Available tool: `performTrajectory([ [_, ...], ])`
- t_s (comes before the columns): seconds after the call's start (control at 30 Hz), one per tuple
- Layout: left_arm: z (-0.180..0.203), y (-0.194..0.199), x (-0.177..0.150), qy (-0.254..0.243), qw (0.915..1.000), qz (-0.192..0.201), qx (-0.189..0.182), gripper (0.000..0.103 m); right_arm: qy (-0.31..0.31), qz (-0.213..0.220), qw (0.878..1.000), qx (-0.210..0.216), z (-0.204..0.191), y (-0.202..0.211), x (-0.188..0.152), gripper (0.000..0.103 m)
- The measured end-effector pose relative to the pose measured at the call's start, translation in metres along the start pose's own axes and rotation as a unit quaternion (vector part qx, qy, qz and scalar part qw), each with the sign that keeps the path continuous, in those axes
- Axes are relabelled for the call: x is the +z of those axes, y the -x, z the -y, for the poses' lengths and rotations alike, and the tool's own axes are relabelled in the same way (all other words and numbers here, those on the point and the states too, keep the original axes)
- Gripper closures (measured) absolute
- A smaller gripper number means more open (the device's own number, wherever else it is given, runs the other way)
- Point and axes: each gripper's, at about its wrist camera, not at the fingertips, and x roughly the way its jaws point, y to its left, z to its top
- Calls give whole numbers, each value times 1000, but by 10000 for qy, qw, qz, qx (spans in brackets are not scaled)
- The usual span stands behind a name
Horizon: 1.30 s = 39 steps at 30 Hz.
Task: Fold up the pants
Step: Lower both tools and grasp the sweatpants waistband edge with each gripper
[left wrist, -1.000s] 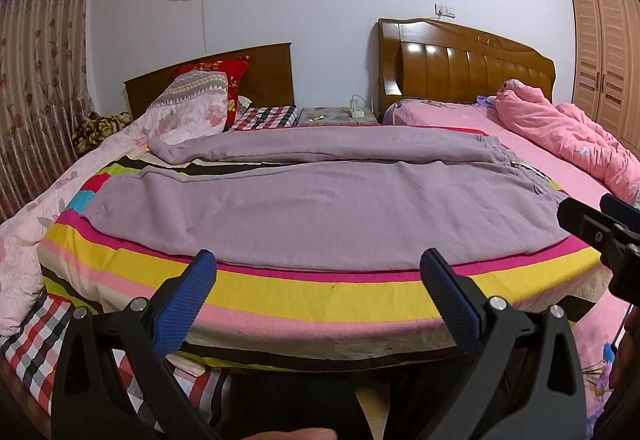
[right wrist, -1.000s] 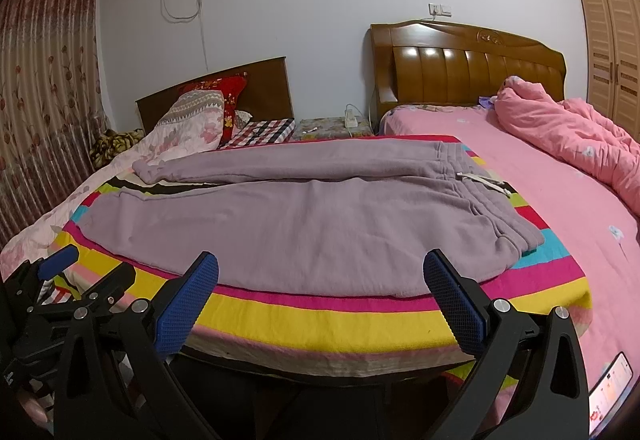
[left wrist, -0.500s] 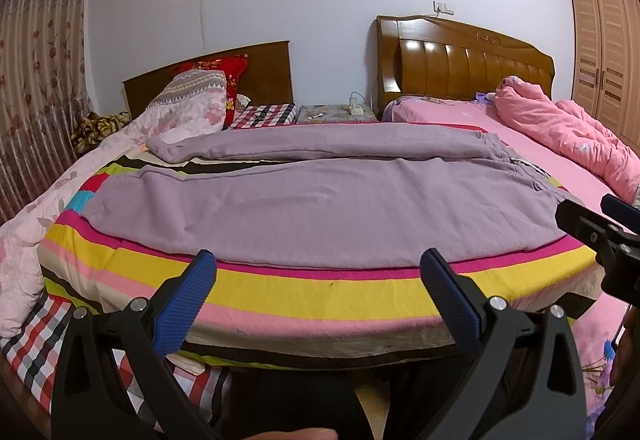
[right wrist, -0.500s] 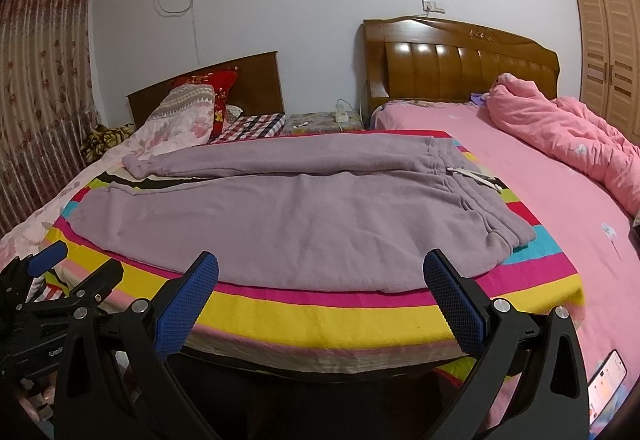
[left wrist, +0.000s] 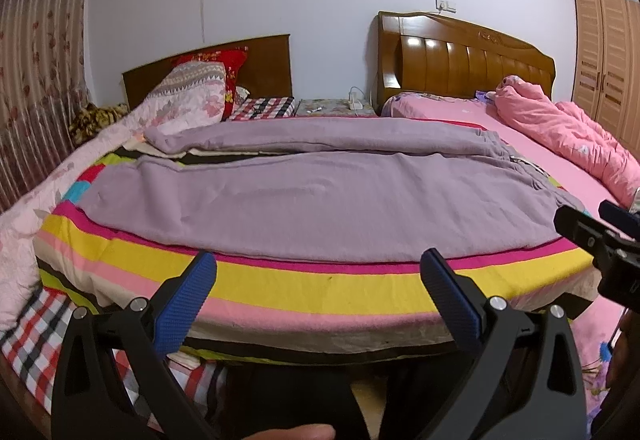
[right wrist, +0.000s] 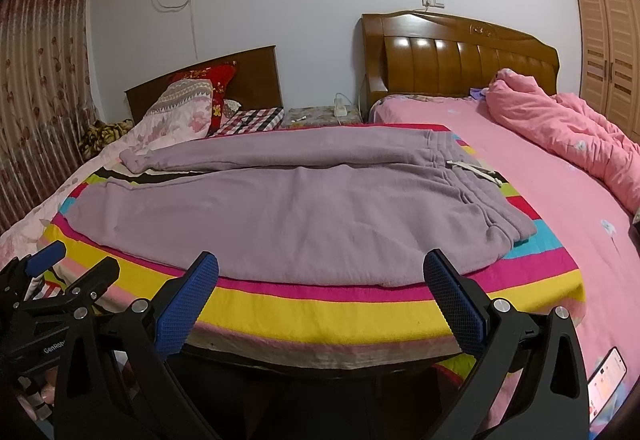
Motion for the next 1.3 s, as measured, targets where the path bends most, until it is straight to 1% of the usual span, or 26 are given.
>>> performTrajectory([
  [0.07,-3,-3,-1,52,10000,-50,-41,1,5,-24,10000,-1,0,-2,-1,4],
  [0.13,-4,-6,-1,-3,10000,-19,12,1,41,-56,10000,-18,-1,-6,-2,4],
  [0.3,-11,-17,5,-140,9995,148,257,1,167,-137,9997,-127,0,-20,-5,4],
  [0.37,-16,-26,10,-113,9985,243,468,1,198,-256,9993,-170,1,-31,-5,4],
  [0.4,-20,-30,13,-80,9983,231,520,1,212,-326,9991,-188,2,-37,-4,4],
  [0.43,-23,-35,16,-40,9984,184,538,1,219,-396,9988,-211,2,-44,-3,4],
  [0.47,-28,-45,20,57,9986,53,520,1,223,-448,9985,-224,3,-49,-1,4],
  [0.53,-37,-62,27,194,9989,-143,405,1,236,-583,9978,-215,4,-63,5,4],
  [0.6,-44,-79,36,275,9986,-240,378,1,287,-675,9971,-185,4,-74,11,4],
  [0.67,-47,-95,50,182,9988,-261,360,1,424,-745,9963,-43,5,-88,24,4],
  [0.73,-48,-111,67,33,9994,-265,211,1,585,-701,9957,153,13,-99,46,4],
  [0.8,-50,-126,89,-2,9998,-93,-151,1,822,-433,9952,295,33,-113,83,4],
  [0.87,-54,-144,109,96,9994,55,-325,1,1007,-64,9943,355,56,-131,117,4],
  [0.9,-55,-154,118,208,9991,30,-369,1,1070,62,9936,350,70,-146,134,4],
  [0.93,-57,-166,126,327,9984,-57,-450,1,1094,86,9933,371,84,-164,149,4],
  [0.97,-57,-185,136,438,9968,-287,-596,1,1070,-73,9930,485,104,-195,168,4],
  [1.03,-55,-214,147,526,9933,-618,-822,1,969,-506,9923,589,132,-248,194,4],
  [1.07,-52,-232,151,593,9898,-816,-1003,1,868,-818,9905,683,152,-287,208,4],
  [1.1,-51,-245,151,666,9867,-982,-1108,2,829,-1022,9879,819,165,-314,216,4],
  [1.13,-47,-261,152,788,9821,-1196,-1223,2,858,-1264,9839,928,181,-349,224,4],
  [1.17,-44,-269,150,858,9793,-1289,-1306,2,929,-1416,9813,911,188,-372,227,4],
  [1.2,-40,-278,147,928,9759,-1371,-1422,2,1026,-1602,9777,893,195,-395,231,12],
  [1.23,-37,-282,144,955,9744,-1407,-1470,2,1171,-1813,9719,935,203,-423,235,21],
  [1.27,-33,-289,139,968,9731,-1473,-1483,2,1253,-1906,9686,989,206,-438,238,38],
  [1.3,-30,-292,135,955,9726,-1521,-1478,2,1313,-2011,9650,1048,211,-455,240,40],
])
